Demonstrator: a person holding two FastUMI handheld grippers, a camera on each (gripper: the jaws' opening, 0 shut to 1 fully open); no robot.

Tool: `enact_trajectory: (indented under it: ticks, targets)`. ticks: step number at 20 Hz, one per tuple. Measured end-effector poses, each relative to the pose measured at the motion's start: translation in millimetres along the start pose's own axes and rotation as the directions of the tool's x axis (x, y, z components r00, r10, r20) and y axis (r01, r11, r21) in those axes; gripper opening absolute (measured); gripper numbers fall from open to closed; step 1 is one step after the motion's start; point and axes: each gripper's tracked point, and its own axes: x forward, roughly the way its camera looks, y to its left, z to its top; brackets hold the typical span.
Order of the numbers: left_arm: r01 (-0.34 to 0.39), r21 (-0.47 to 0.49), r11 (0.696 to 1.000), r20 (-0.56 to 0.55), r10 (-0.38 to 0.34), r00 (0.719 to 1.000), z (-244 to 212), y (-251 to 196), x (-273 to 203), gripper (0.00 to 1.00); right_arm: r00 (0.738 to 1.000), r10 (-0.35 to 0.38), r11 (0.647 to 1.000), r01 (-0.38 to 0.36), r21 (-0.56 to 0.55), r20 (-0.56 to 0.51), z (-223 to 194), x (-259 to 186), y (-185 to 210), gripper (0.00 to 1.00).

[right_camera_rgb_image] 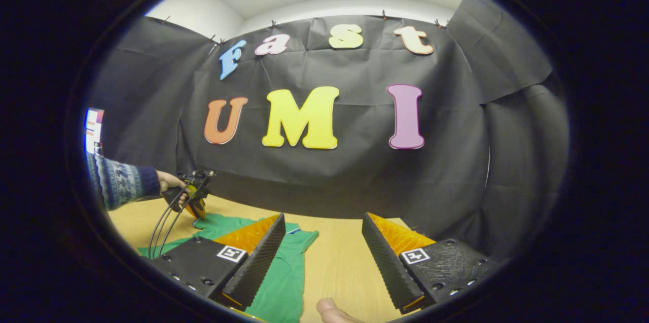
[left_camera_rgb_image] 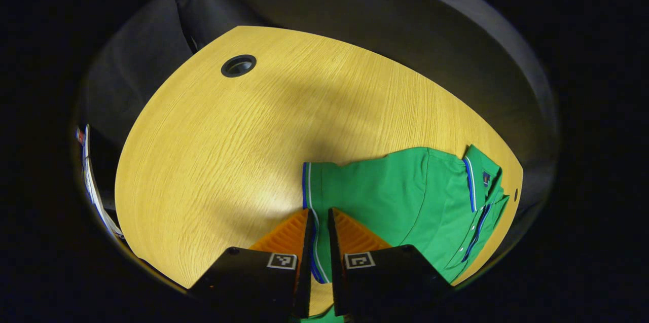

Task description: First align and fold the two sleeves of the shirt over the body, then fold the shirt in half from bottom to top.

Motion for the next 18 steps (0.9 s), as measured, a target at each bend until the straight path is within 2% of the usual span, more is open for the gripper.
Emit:
enact_trajectory:
  ticks: [1, 4, 6, 14, 18]
  targets:
    - [-0.004, 0.009, 1.000, -0.007, 0.004, 1.000, 1.4, 1.2, -0.6, 0.19, 1.000, -0.001, 1.000, 0.001, -0.001, 0.004, 0.5, -1.0, -1.5, 0.95]
    - [-0.024, 0.038, 0.999, 0.003, 0.023, 1.000, 4.1, -1.6, -1.1, 0.06, 1.000, -0.005, 1.000, 0.005, 0.006, 0.000, -1.6, 0.1, -3.9, 0.95]
    - [-0.009, 0.040, 0.999, 0.012, 0.008, 1.000, 8.4, -1.9, -1.7, 0.03, 1.000, -0.010, 1.000, 0.010, 0.005, -0.001, -1.1, -0.7, -5.0, 0.96]
    - [0.037, 0.043, 0.998, 0.061, -0.040, 0.997, 14.2, -16.3, -25.7, 0.03, 1.000, 0.003, 1.000, -0.002, 0.007, -0.016, -4.4, -2.0, 2.4, 0.96]
    - [0.079, 0.086, 0.993, 0.074, -0.085, 0.994, 11.8, -52.4, -41.3, 0.03, 0.999, 0.026, 0.999, -0.024, 0.040, -0.043, -10.2, -1.3, 7.6, 0.95]
